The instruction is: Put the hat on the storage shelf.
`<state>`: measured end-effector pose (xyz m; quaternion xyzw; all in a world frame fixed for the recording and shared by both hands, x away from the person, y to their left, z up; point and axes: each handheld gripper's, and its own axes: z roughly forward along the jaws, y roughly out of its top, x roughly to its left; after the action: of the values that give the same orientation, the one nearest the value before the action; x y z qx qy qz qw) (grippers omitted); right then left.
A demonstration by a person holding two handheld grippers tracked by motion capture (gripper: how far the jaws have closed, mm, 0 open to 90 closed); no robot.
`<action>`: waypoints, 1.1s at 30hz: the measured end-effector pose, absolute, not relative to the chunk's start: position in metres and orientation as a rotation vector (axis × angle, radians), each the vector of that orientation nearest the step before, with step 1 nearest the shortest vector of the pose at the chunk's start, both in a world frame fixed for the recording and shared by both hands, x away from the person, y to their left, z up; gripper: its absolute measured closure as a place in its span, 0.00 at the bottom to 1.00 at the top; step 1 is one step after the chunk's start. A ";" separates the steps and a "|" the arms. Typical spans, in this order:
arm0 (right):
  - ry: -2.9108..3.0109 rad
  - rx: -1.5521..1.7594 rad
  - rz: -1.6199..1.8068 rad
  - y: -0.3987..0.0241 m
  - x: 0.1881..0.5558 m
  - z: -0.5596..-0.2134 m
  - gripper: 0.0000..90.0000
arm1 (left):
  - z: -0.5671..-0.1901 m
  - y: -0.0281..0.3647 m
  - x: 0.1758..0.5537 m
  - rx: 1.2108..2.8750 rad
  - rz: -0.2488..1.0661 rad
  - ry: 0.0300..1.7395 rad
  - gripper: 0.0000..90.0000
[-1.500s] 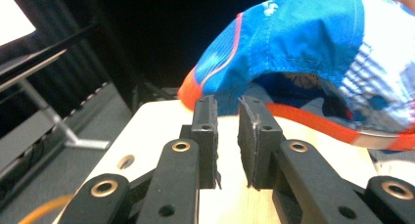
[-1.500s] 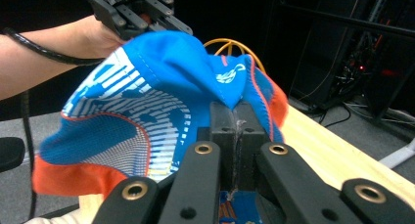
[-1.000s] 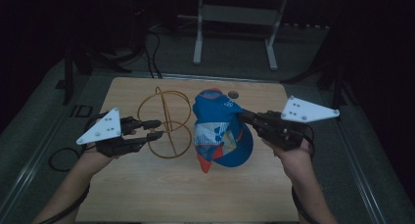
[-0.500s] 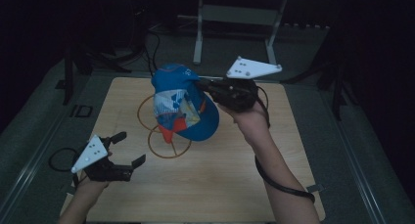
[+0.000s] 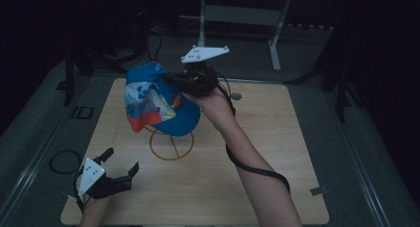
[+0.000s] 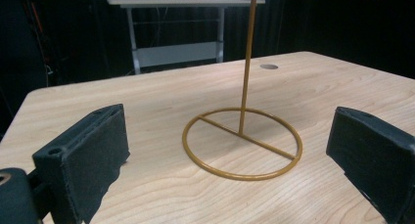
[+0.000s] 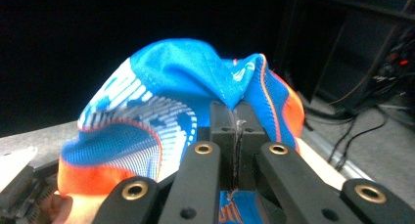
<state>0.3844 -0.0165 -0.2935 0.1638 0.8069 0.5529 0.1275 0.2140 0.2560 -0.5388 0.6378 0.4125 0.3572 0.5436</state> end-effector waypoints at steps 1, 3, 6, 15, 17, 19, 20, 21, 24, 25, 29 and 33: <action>2.360 0.477 1.594 -0.011 0.386 -0.296 1.00 | -0.540 0.256 0.214 1.517 0.840 0.979 0.03; 2.375 0.481 1.556 -0.002 0.390 -0.302 1.00 | -0.542 0.255 0.215 1.527 0.834 0.981 0.03; 2.408 0.505 1.539 0.009 0.395 -0.311 1.00 | -0.545 0.254 0.217 1.537 0.819 0.984 0.03; 2.477 0.531 1.476 0.021 0.401 -0.332 0.99 | -0.549 0.251 0.217 1.552 0.787 0.972 0.03; 2.477 0.550 1.474 0.019 0.402 -0.334 0.99 | -0.550 0.250 0.218 1.559 0.781 0.971 0.03; 2.484 0.554 1.480 0.015 0.402 -0.337 0.99 | -0.551 0.250 0.218 1.570 0.781 0.967 0.03; 2.484 0.559 1.472 0.013 0.401 -0.338 0.99 | -0.551 0.249 0.218 1.572 0.782 0.966 0.03; 2.482 0.557 1.470 0.011 0.401 -0.338 0.98 | -0.551 0.250 0.218 1.573 0.783 0.964 0.03; 2.467 0.574 1.490 0.004 0.401 -0.340 0.87 | -0.551 0.250 0.218 1.565 0.777 0.970 0.03; 2.462 0.571 1.488 0.003 0.400 -0.340 0.83 | -0.552 0.250 0.218 1.562 0.778 0.974 0.03; 2.465 0.557 1.473 -0.001 0.394 -0.343 0.77 | -0.552 0.251 0.218 1.558 0.778 0.975 0.03; 2.449 0.570 1.469 -0.009 0.392 -0.347 0.73 | -0.553 0.252 0.218 1.562 0.775 0.976 0.03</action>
<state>0.3922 -0.0092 -0.3471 0.1944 0.8354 0.5011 0.1143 0.2180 0.2516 -0.5529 0.6573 0.4107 0.3260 0.5412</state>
